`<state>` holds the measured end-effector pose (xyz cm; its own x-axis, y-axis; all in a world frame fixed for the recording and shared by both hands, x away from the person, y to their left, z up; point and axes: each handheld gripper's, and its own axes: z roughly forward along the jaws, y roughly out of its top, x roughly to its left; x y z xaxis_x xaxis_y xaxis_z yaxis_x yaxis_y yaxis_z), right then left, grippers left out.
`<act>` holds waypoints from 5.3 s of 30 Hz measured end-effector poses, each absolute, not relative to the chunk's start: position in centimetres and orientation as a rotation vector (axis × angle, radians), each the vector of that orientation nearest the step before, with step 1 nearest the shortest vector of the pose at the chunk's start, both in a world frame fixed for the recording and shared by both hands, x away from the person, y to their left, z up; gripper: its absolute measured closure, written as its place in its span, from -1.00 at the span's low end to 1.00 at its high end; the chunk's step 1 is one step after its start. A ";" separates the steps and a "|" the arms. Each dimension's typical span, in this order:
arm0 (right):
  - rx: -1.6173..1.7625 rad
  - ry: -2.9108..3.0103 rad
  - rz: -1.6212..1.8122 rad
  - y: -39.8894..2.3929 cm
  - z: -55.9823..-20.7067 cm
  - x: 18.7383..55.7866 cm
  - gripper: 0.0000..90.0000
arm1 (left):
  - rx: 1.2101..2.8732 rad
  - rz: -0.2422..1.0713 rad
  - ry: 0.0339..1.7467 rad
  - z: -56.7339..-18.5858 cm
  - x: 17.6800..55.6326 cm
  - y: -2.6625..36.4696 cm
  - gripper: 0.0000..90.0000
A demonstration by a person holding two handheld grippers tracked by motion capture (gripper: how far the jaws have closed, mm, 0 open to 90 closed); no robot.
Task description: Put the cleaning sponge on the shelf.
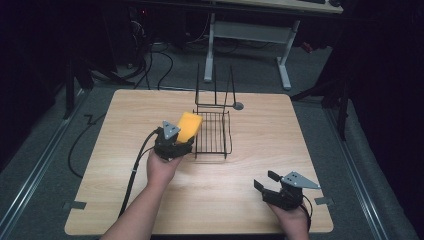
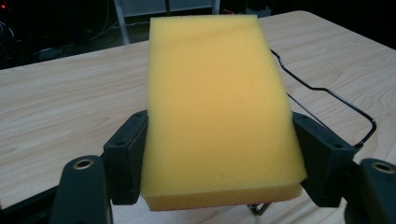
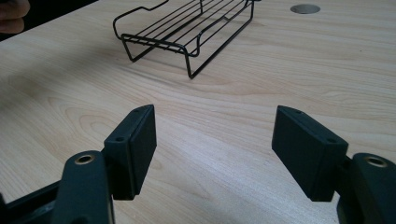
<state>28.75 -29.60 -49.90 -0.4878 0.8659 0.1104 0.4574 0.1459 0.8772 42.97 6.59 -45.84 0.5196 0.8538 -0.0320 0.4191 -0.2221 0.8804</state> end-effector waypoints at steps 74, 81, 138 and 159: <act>1.280 2.002 1.300 -29.9 -50.0 28.5 -0.30 | 1.974 0.573 1.076 -49.9 46.9 -2.1 -0.37; 1.280 2.004 1.301 -29.9 -50.0 28.5 -0.30 | 1.978 0.570 1.084 -49.9 46.9 -2.2 -0.42; 1.256 2.026 1.282 -29.4 -50.1 28.6 -0.29 | 1.910 0.492 0.990 -47.2 43.4 1.9 -0.73; 1.252 2.041 1.265 -28.9 -50.2 28.5 -0.29 | 1.913 0.403 1.019 -50.0 36.2 13.5 -0.73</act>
